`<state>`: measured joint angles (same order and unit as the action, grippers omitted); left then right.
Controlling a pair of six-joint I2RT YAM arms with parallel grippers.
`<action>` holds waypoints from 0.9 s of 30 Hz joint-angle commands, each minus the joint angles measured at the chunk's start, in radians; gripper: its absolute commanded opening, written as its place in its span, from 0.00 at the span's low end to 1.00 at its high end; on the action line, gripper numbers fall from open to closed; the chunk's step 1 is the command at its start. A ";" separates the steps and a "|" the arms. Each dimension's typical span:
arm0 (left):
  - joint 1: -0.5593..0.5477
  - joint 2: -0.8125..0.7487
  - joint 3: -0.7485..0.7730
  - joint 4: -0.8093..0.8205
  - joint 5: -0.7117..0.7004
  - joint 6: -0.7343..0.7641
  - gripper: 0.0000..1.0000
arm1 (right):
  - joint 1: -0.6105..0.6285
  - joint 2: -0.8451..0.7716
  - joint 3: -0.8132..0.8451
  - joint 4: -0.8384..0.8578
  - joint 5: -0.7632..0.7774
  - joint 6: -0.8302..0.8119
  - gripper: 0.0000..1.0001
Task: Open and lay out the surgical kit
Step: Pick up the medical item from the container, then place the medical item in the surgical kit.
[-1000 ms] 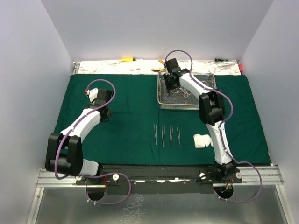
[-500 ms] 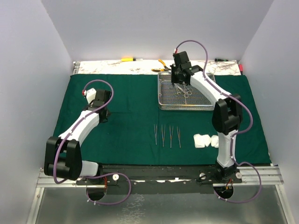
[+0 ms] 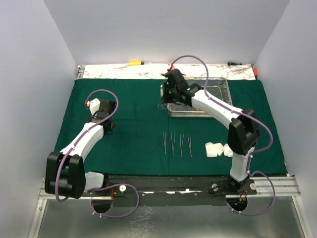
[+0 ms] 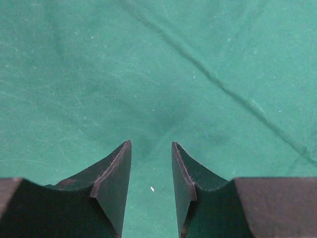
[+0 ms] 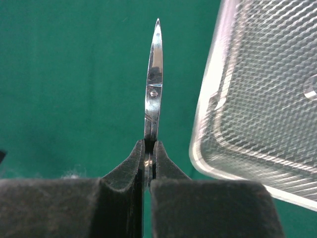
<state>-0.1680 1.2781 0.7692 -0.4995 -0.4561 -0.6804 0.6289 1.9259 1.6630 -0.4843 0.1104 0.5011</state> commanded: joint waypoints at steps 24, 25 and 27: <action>0.019 -0.159 -0.062 -0.120 0.148 -0.037 0.41 | 0.402 -0.029 -0.306 -0.034 0.078 0.542 0.01; 0.019 -0.159 -0.064 -0.120 0.149 -0.038 0.41 | 0.407 -0.030 -0.319 -0.027 0.080 0.547 0.01; 0.019 -0.160 -0.068 -0.120 0.146 -0.045 0.41 | 0.412 -0.033 -0.348 -0.001 0.071 0.557 0.01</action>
<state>-0.1562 1.1248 0.7116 -0.6044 -0.3325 -0.7181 1.0168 1.8828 1.3464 -0.4900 0.1677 1.0100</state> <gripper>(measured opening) 0.412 0.043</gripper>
